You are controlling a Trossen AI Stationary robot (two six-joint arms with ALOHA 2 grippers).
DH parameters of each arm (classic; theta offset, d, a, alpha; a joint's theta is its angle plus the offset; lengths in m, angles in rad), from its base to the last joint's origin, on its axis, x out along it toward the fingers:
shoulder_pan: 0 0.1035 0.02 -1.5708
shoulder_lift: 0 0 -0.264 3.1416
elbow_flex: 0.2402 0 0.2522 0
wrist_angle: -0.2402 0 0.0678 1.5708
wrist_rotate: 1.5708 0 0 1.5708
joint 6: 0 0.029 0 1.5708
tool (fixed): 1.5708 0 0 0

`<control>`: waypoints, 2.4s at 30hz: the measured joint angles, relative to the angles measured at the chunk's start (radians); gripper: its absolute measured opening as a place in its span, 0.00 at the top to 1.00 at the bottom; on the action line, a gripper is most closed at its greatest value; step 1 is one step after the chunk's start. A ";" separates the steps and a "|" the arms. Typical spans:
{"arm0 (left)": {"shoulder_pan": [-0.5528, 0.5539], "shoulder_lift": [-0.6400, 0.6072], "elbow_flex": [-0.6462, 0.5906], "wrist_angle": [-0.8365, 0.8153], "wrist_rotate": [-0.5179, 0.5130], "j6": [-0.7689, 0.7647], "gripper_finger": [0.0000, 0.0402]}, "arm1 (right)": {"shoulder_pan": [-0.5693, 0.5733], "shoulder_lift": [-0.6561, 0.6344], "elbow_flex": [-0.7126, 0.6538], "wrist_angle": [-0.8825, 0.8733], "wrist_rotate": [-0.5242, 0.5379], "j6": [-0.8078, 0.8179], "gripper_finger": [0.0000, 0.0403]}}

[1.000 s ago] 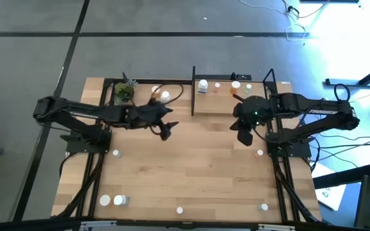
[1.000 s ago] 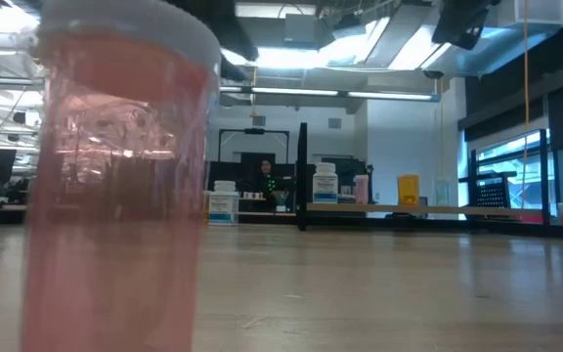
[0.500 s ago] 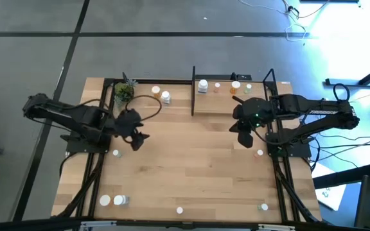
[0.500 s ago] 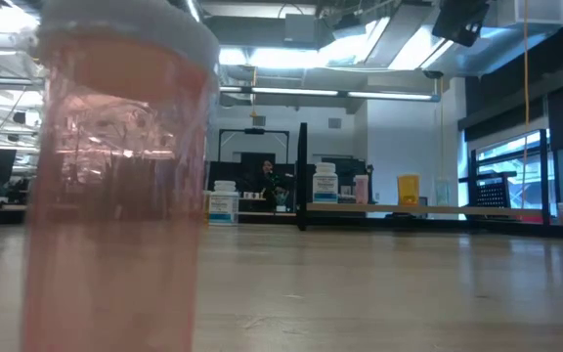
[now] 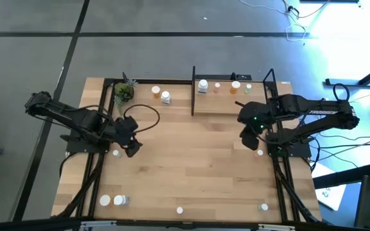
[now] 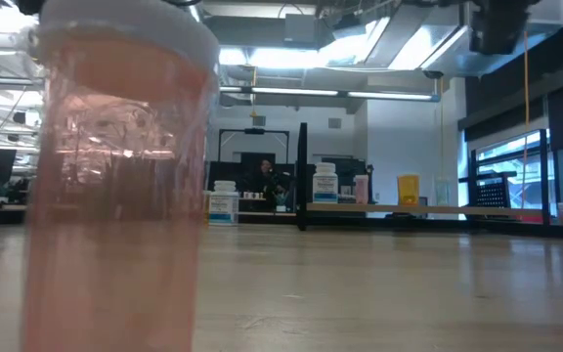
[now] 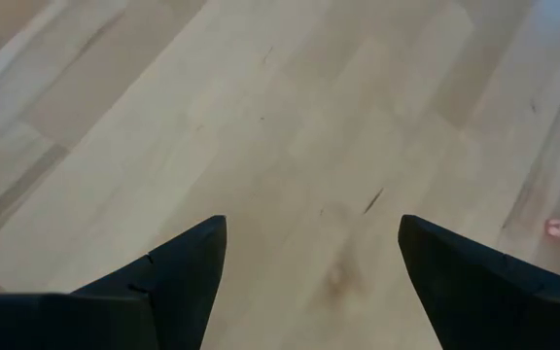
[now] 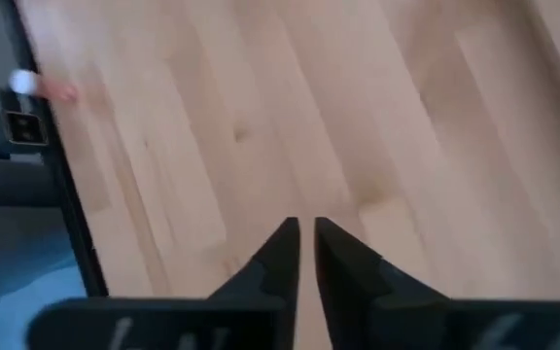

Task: Pick and place medicine bottles onto shelf by color
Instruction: Put the top pink pill bottle on the shelf aligned with the other pink bottle

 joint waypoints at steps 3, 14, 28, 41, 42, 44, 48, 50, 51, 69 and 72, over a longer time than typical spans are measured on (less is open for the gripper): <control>0.000 0.000 0.000 0.000 -0.004 0.000 0.26 | -0.001 0.000 0.000 -0.088 -0.027 0.058 0.84; 0.001 0.000 0.000 0.000 -0.013 -0.019 0.26 | 0.000 0.000 0.000 -0.257 -0.064 0.372 0.58; 0.001 0.000 0.000 0.032 -0.038 -0.016 0.26 | 0.067 0.000 -0.220 -0.271 -0.133 0.493 0.55; 0.001 0.000 0.000 0.040 -0.072 0.011 0.26 | 0.101 0.000 -0.304 -0.268 -0.201 0.508 0.54; 0.001 0.000 0.000 0.040 -0.078 0.012 0.26 | 0.101 0.000 -0.304 -0.268 -0.205 0.526 0.54; 0.001 0.000 0.000 0.040 -0.091 0.012 0.26 | 0.101 0.000 -0.304 -0.269 -0.206 0.558 0.54; 0.001 0.000 0.000 0.040 -0.093 0.012 0.26 | 0.101 0.000 -0.304 -0.268 -0.170 0.566 0.54; 0.001 0.000 0.000 0.040 -0.093 0.012 0.26 | 0.101 0.000 -0.304 -0.268 -0.124 0.568 0.54; 0.001 0.000 0.000 0.040 -0.093 0.012 0.26 | 0.101 0.000 -0.304 -0.268 -0.111 0.571 0.54; 0.001 0.000 0.000 0.043 -0.092 0.038 0.26 | 0.103 0.000 -0.472 -0.076 -0.120 0.621 0.54; 0.001 0.000 0.000 0.043 -0.092 0.038 0.26 | 0.103 0.001 -0.508 -0.032 -0.124 0.619 0.54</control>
